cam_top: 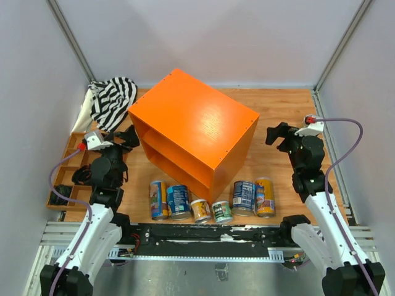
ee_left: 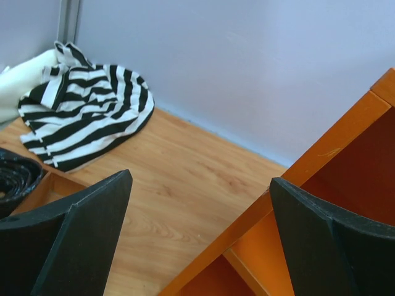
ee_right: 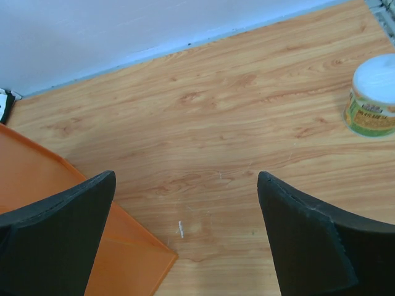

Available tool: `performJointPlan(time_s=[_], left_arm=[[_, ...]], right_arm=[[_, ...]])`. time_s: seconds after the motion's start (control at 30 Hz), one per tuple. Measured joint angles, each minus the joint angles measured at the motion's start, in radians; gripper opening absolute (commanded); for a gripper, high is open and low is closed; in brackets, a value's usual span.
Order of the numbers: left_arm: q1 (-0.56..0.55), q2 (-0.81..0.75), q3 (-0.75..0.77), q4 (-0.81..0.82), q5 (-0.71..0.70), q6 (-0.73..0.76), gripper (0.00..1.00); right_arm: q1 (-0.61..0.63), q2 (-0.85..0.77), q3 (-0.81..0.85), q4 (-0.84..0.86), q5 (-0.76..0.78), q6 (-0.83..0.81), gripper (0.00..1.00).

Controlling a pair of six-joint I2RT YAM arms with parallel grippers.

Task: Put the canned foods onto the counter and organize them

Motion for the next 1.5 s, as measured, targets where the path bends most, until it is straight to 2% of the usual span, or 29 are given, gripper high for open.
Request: performJointPlan(time_s=[0.17, 0.4, 0.57, 0.63, 0.77, 1.03, 1.13, 1.5], left_arm=[[0.0, -0.006, 0.055, -0.175, 0.003, -0.062, 0.99], [0.0, -0.01, 0.1, -0.372, 0.036, -0.15, 0.99], [-0.002, -0.018, 0.124, -0.445, 0.092, -0.204, 0.92], [-0.002, -0.023, 0.124, -0.454, 0.112, -0.217, 0.91], [-0.018, -0.02, 0.124, -0.454, 0.126, -0.22, 0.89], [-0.044, -0.003, 0.124, -0.424, 0.122, -0.192, 0.82], [-0.047, 0.004, 0.124, -0.389, 0.131, -0.175, 0.81], [-0.079, 0.095, 0.124, -0.296, 0.164, -0.117, 0.76]], right_arm=[[0.0, 0.008, 0.0, -0.037, -0.046, 0.068, 0.98], [0.0, -0.028, -0.013, -0.044, -0.209, 0.094, 0.99], [0.014, -0.106, -0.016, -0.106, -0.237, 0.089, 0.99], [0.021, -0.145, -0.015, -0.142, -0.246, 0.084, 0.99], [0.047, -0.203, -0.013, -0.201, -0.259, 0.075, 0.95], [0.147, -0.234, 0.031, -0.3, -0.268, 0.058, 0.78], [0.216, -0.245, 0.031, -0.317, -0.272, 0.06, 0.74], [0.565, -0.26, 0.035, -0.386, -0.184, 0.058, 0.72]])
